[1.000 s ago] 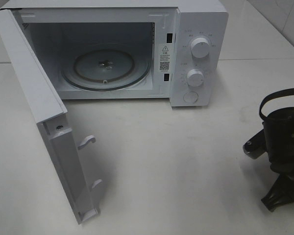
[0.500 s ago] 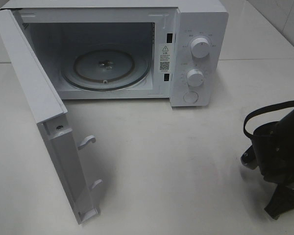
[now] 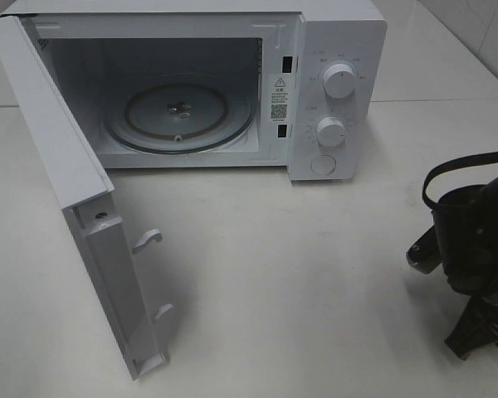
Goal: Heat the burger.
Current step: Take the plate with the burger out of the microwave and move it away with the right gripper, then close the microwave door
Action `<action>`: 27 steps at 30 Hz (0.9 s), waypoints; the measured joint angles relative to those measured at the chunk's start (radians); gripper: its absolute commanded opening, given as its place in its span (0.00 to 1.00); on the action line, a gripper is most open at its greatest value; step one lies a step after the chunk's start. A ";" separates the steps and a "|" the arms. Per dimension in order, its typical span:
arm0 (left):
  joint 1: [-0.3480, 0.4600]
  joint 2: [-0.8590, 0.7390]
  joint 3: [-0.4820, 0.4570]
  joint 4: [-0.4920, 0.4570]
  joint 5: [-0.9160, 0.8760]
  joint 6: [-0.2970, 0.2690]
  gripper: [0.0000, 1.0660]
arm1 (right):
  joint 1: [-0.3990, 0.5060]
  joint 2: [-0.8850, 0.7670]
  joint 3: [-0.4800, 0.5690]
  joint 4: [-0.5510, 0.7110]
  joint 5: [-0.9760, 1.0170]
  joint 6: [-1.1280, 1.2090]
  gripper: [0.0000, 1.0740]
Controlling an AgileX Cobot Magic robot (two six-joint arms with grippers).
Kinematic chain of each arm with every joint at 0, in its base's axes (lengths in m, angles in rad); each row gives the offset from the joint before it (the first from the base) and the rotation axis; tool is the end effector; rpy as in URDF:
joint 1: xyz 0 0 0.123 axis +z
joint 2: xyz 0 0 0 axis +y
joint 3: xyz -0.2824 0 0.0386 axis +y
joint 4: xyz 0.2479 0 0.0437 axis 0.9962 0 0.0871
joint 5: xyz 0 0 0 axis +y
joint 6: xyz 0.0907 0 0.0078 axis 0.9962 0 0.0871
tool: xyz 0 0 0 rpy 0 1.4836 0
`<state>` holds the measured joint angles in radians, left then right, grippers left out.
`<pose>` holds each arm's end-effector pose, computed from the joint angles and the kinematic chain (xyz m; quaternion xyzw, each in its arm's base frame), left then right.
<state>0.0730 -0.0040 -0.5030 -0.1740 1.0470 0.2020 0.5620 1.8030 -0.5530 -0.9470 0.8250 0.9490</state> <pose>-0.0049 -0.0141 0.2801 0.0575 0.8426 -0.0136 0.5352 0.2073 0.0663 0.0953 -0.1977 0.9260 -0.3182 0.0467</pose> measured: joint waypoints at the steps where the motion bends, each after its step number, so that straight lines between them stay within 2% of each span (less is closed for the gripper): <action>1: 0.000 0.000 0.000 0.000 0.000 0.000 0.92 | 0.000 -0.014 0.000 0.013 -0.001 -0.015 0.62; 2: 0.000 0.000 0.000 0.000 0.000 0.000 0.92 | 0.000 -0.049 0.000 0.040 -0.012 -0.053 0.66; 5: 0.000 0.000 0.000 0.000 0.000 0.000 0.92 | 0.000 -0.063 0.000 0.051 -0.015 -0.069 0.68; 7: 0.000 0.000 0.000 0.000 0.000 0.000 0.92 | 0.000 -0.144 0.000 0.104 -0.020 -0.146 0.70; 10: 0.000 0.000 0.000 0.000 0.000 0.000 0.92 | 0.000 -0.162 0.000 0.118 -0.020 -0.159 0.70; 12: 0.000 0.000 0.000 0.000 0.000 0.000 0.92 | 0.000 -0.259 0.001 0.169 -0.017 -0.219 0.70; 18: 0.000 0.000 0.000 0.000 0.000 0.000 0.92 | 0.000 -0.360 0.001 0.227 -0.015 -0.275 0.70; 20: 0.000 0.000 0.000 0.000 0.000 0.000 0.92 | 0.000 -0.455 -0.010 0.320 -0.004 -0.331 0.70; 23: 0.000 0.000 0.000 0.000 0.000 0.000 0.92 | 0.000 -0.481 -0.017 0.340 0.002 -0.349 0.70; 25: 0.000 0.000 0.000 0.000 0.000 0.000 0.92 | 0.000 -0.569 -0.049 0.410 0.022 -0.422 0.70; 27: 0.000 0.000 0.000 0.000 0.000 0.000 0.92 | 0.000 -0.590 -0.060 0.428 0.032 -0.443 0.70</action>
<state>0.0730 -0.0040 -0.5030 -0.1740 1.0470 0.2020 0.5620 1.2130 -0.6130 -0.5190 0.8570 0.5060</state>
